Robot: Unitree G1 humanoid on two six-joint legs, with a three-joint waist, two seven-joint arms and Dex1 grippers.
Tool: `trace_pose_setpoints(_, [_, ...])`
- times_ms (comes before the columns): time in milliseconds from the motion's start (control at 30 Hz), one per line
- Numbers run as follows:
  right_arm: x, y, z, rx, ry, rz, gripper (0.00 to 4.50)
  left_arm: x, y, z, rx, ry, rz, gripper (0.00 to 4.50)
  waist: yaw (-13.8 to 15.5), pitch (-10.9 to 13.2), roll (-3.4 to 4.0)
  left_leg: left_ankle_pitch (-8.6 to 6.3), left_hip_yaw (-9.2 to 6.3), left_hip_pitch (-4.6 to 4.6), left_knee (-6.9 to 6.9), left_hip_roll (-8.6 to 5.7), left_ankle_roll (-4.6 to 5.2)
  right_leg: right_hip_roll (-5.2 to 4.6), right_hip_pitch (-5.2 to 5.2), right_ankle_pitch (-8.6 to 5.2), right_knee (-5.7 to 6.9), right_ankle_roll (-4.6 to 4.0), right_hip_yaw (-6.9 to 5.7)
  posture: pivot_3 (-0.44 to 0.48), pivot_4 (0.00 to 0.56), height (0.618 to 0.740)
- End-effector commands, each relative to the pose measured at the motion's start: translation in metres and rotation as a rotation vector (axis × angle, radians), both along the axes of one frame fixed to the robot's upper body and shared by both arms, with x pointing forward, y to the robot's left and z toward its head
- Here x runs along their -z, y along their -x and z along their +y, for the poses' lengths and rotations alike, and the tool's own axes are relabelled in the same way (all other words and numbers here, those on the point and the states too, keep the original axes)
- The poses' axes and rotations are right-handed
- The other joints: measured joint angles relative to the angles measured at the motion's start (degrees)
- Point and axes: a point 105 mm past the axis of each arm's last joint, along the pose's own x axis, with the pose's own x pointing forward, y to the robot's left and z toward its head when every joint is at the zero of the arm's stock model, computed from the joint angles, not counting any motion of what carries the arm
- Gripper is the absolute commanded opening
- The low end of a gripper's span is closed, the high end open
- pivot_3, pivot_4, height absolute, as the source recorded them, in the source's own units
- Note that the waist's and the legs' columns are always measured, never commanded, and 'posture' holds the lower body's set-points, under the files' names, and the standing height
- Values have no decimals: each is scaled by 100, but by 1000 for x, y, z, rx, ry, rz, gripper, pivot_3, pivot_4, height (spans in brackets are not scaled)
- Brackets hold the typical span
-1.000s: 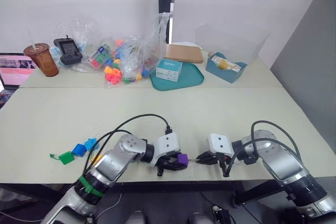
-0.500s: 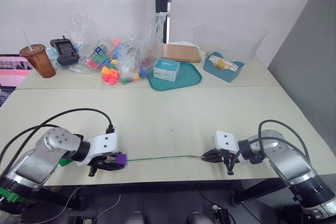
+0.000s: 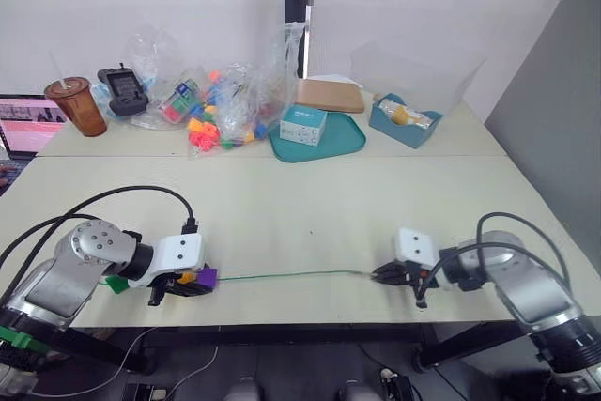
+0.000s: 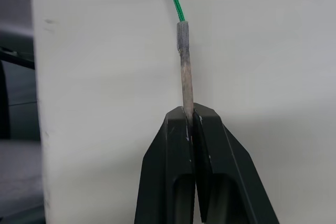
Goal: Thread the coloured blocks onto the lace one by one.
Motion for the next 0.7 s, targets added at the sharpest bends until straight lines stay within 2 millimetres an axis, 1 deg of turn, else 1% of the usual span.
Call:
trace_pose_setpoints(33, [-11, 1, -3, -17, -18, -31, 0, 8, -1, 6, -30, -38, 20, 1198, 1, 0, 0, 0, 0, 0, 0, 0, 0, 0, 0, 0, 0, 0, 0, 0, 150, 740])
trace_pose_setpoints(167, [-8, 5, 4, -36, -26, -26, 0, 10, -1, 5, -27, -44, 26, 1198, 11, 0, 1, 0, 0, -1, 1, -1, 0, -1, 1, 0, 0, 1, 0, 0, 150, 740])
trace_pose_setpoints(200, [-7, 7, 8, -50, -33, -19, 0, 10, -2, 3, -34, -32, 30, 1198, 10, 0, 1, 0, 0, -1, 1, -1, 0, -1, 1, 0, 0, 1, 0, 0, 150, 740])
trace_pose_setpoints(267, [-2, 13, 20, -76, -43, -3, 0, 5, -3, -4, -44, 8, 55, 2249, 15, -1, 3, 0, -1, -1, 1, -1, 0, -1, 1, 0, 1, 1, -1, 0, 150, 740])
trace_pose_setpoints(400, [4, 18, 33, -92, -50, 10, 0, -7, -11, -8, -36, -25, 12, 3540, 29, 0, 1, 0, -3, -8, 4, -2, 0, -1, -1, 0, 2, 1, -2, 0, 150, 740])
trace_pose_setpoints(433, [4, 18, 36, -92, -50, 9, 0, -14, -11, -9, -33, -28, 22, 3876, 33, 0, 1, 0, -3, -12, 5, -2, 0, -1, -3, 0, 0, 2, -3, 0, 150, 740])
trace_pose_setpoints(500, [4, 16, 42, -84, -64, -2, 0, -30, -10, -11, -35, -73, 49, 3876, 38, 4, -6, 0, -3, -17, 7, -2, 0, -1, -10, 1, 3, 2, -3, 0, 150, 740])
trace_pose_setpoints(567, [5, 14, 48, -82, -77, -7, 0, -35, -11, -1, -65, -211, 41, 3876, 26, 8, -14, 0, -5, -24, 7, -1, 0, 2, -18, 1, 7, 2, -3, 0, 150, 740])
trace_pose_setpoints(600, [5, 13, 51, -82, -84, -8, 0, -36, -9, 1, -57, -246, 59, 3876, 19, 8, -14, 0, -4, -26, 7, -1, 0, 3, -23, 1, 7, 2, -2, 0, 150, 740])
trace_pose_setpoints(633, [5, 13, 53, -81, -90, -8, 0, -39, -6, 0, -35, -260, 76, 3876, 11, 8, -12, 0, -4, -29, 7, -2, 0, 3, -25, 1, 7, 2, -1, 0, 150, 740])
trace_pose_setpoints(700, [7, 11, 57, -82, -92, -9, 0, -46, -6, -4, -70, -279, 138, 3876, 8, 7, -10, 0, -1, -33, 6, -2, 0, 3, -33, 0, 5, 2, 4, 0, 150, 740])
